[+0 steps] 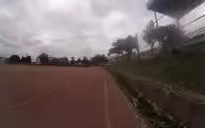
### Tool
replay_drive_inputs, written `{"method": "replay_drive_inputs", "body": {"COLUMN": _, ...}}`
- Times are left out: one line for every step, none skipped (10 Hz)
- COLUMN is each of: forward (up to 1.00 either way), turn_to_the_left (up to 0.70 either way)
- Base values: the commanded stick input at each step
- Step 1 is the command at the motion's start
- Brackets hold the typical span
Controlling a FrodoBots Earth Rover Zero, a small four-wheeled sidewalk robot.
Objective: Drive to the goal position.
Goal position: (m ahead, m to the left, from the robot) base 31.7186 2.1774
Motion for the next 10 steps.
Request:
{"method": "replay_drive_inputs", "body": {"forward": 0.7, "turn_to_the_left": 0.0}}
{"method": "replay_drive_inputs", "body": {"forward": 0.7, "turn_to_the_left": 0.0}}
{"method": "replay_drive_inputs", "body": {"forward": 0.7, "turn_to_the_left": 0.0}}
{"method": "replay_drive_inputs", "body": {"forward": 0.7, "turn_to_the_left": 0.0}}
{"method": "replay_drive_inputs", "body": {"forward": 0.7, "turn_to_the_left": 0.0}}
{"method": "replay_drive_inputs", "body": {"forward": 0.7, "turn_to_the_left": 0.0}}
{"method": "replay_drive_inputs", "body": {"forward": 0.7, "turn_to_the_left": 0.0}}
{"method": "replay_drive_inputs", "body": {"forward": 0.7, "turn_to_the_left": 0.0}}
{"method": "replay_drive_inputs", "body": {"forward": 0.7, "turn_to_the_left": 0.0}}
{"method": "replay_drive_inputs", "body": {"forward": 0.7, "turn_to_the_left": 0.0}}
